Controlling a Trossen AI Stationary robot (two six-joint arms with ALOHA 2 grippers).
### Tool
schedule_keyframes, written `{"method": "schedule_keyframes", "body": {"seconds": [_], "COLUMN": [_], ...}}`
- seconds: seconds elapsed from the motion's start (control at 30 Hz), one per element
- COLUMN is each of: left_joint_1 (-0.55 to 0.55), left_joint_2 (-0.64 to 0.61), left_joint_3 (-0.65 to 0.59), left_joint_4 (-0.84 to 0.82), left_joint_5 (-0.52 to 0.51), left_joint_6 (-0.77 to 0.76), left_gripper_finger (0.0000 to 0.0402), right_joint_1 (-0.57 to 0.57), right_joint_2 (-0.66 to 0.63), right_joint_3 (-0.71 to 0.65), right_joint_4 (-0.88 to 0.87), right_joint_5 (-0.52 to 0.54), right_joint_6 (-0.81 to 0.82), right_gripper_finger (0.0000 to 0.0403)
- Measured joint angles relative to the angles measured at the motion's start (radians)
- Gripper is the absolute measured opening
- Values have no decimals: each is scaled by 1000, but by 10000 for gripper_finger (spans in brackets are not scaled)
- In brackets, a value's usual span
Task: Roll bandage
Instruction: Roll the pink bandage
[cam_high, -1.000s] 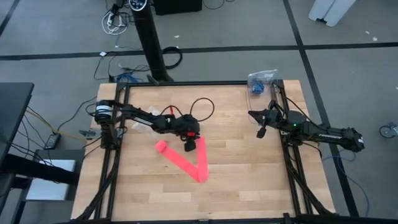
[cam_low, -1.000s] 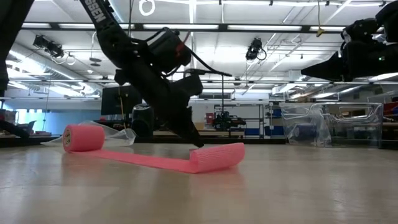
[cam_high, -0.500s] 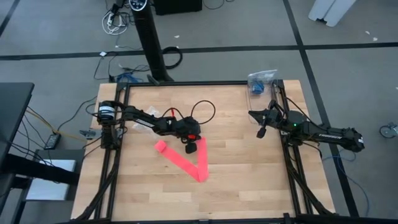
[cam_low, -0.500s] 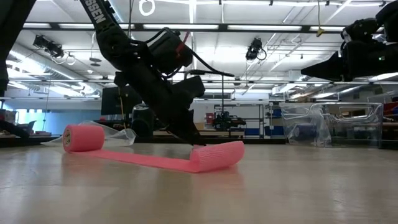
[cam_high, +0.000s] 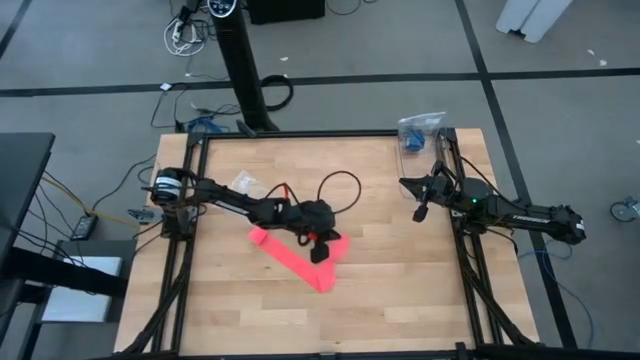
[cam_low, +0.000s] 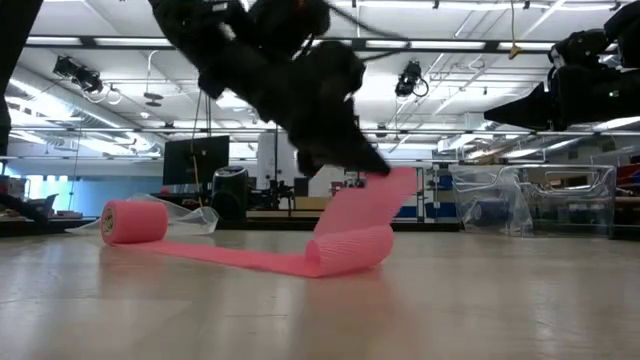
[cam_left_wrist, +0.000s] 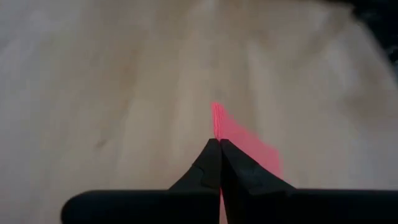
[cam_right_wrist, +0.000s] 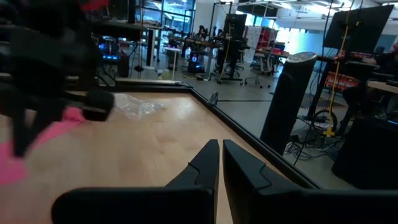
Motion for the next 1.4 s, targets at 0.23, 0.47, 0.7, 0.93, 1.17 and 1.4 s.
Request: {"method": "schedule_keyframes", "body": {"seconds": [0.23, 0.47, 0.7, 0.93, 1.17, 1.4], "left_joint_1": [-144, -280, -364, -395, -396, -396], "left_joint_2": [0, 0, 68, 203, 313, 378], "left_joint_3": [97, 126, 127, 127, 175, 281], "left_joint_4": [44, 76, 207, 439, 511, 485], "left_joint_5": [-90, -290, -360, -365, -335, -219], "left_joint_6": [-56, -126, -184, -227, -228, -217], "left_gripper_finger": [1, 1, 1, 1, 13, 46], "right_joint_1": [0, 0, 0, 0, 0, 0], "right_joint_2": [0, 0, 0, 0, 0, 0], "right_joint_3": [0, 0, 0, 0, 0, 0], "right_joint_4": [0, 0, -1, 0, 0, 0], "right_joint_5": [0, 0, 0, 0, 0, 0], "right_joint_6": [0, 0, 0, 0, 0, 0], "right_gripper_finger": [23, 23, 23, 23, 23, 23]}}
